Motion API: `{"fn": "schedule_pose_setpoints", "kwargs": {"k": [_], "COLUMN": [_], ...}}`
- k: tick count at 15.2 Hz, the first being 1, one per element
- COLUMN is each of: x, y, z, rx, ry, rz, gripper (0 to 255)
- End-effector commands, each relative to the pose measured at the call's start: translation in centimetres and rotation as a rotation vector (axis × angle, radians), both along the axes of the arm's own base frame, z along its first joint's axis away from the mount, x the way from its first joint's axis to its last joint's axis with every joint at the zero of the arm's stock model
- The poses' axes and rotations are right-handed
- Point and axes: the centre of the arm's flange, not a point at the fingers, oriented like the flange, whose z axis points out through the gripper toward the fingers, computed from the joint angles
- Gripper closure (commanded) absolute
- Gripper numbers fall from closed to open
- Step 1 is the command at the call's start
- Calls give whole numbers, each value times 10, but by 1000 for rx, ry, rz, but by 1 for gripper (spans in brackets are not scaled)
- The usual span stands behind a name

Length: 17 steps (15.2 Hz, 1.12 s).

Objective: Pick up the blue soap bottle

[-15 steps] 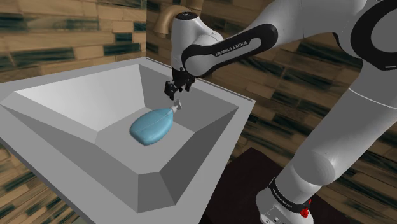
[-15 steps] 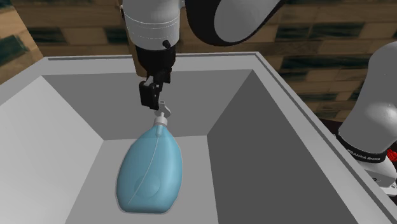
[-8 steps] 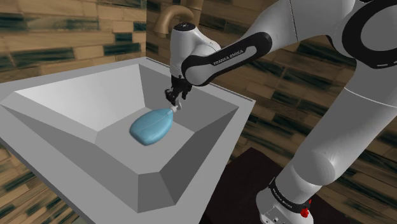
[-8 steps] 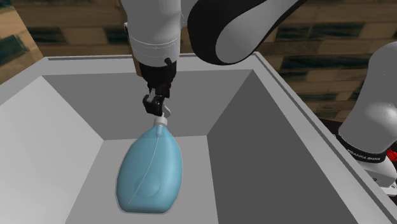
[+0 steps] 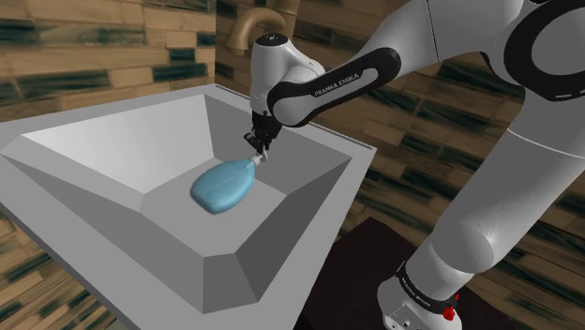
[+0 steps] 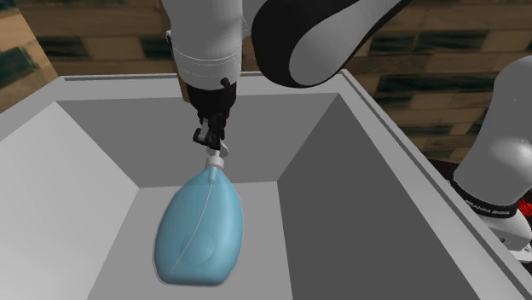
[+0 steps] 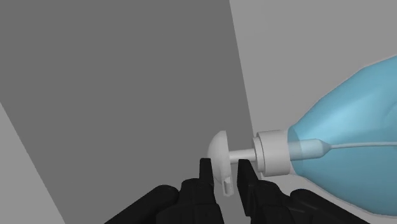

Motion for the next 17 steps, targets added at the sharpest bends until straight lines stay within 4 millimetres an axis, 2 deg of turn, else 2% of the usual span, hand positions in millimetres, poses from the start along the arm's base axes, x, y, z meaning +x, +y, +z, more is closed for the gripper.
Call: {"fn": "schedule_pose_setpoints", "kwargs": {"k": [1, 16, 17], "x": [0, 0, 0], "y": [0, 0, 0], "z": [-1, 79, 79], "rx": [-1, -1, -1], "ry": [2, 2, 2], "rz": [-2, -2, -2], "gripper": [255, 255, 255]}}
